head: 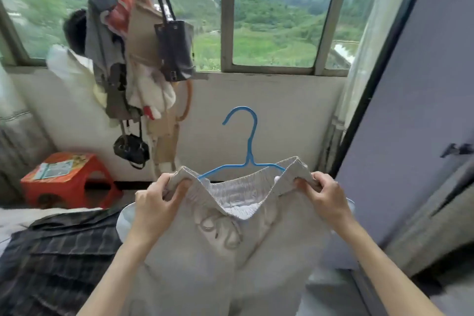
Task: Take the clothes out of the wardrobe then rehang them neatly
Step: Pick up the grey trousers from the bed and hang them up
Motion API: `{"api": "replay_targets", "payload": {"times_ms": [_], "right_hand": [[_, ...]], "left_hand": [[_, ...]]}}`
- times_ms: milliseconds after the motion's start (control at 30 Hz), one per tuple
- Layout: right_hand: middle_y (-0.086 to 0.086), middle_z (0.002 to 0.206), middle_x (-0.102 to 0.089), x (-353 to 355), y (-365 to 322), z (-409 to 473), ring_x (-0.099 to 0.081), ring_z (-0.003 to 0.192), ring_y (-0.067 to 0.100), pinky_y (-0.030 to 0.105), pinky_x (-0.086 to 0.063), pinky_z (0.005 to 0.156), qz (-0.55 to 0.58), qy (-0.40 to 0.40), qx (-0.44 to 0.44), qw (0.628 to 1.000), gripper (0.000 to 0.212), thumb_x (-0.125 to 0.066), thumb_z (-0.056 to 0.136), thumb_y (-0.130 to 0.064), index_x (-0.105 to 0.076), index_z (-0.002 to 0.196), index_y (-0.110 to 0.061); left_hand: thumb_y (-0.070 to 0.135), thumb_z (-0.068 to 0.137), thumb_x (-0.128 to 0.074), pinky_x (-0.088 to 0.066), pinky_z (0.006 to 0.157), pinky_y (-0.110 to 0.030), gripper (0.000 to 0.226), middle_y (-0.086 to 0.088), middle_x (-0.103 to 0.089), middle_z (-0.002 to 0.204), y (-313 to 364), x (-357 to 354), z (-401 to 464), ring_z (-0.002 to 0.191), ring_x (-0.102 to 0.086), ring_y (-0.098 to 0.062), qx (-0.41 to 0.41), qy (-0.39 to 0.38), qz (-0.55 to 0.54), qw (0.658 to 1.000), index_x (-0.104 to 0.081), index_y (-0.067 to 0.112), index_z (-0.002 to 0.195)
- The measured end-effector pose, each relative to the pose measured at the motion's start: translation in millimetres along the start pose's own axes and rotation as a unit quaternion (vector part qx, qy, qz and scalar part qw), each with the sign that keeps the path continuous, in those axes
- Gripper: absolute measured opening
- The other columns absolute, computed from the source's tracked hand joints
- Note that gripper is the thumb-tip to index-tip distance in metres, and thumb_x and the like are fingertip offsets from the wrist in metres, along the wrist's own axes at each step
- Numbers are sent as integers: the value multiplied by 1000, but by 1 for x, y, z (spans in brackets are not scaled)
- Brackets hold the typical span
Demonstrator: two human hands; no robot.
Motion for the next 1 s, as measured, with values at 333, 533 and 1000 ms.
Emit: {"api": "replay_targets", "payload": {"times_ms": [333, 533, 1000], "right_hand": [[-8, 64, -41, 237, 79, -4, -43, 70, 6, 23, -31, 64, -129, 214, 0, 968, 37, -73, 78, -35, -45, 62, -18], [-4, 57, -41, 305, 136, -43, -41, 53, 9, 31, -32, 57, -201, 222, -138, 944, 43, -68, 81, -37, -38, 60, -14], [-8, 49, -30, 324, 180, -137, -28, 46, 4, 17, -23, 46, -68, 346, -337, 873, 42, -69, 81, -27, -36, 58, -15]], "left_hand": [[72, 63, -49, -30, 62, -36, 66, 3, -35, 50, 170, -226, 34, 62, -37, -24, -82, -133, -126, 980, -43, 6, 61], [72, 62, -48, -32, 61, -36, 60, 4, -38, 49, 251, -335, 25, 56, -36, -21, -175, -245, -114, 947, -38, 13, 57], [26, 92, -54, -34, 93, -29, 39, -8, -57, 124, 342, -521, -50, 119, -47, -27, -332, -466, -132, 810, -50, 11, 128]]}}
Point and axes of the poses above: each hand's wrist, its own z-axis towards the middle knuckle, its own x-axis out of the back of the hand, y = z × x, the point moved 10 cm from there along z, towards the middle knuckle
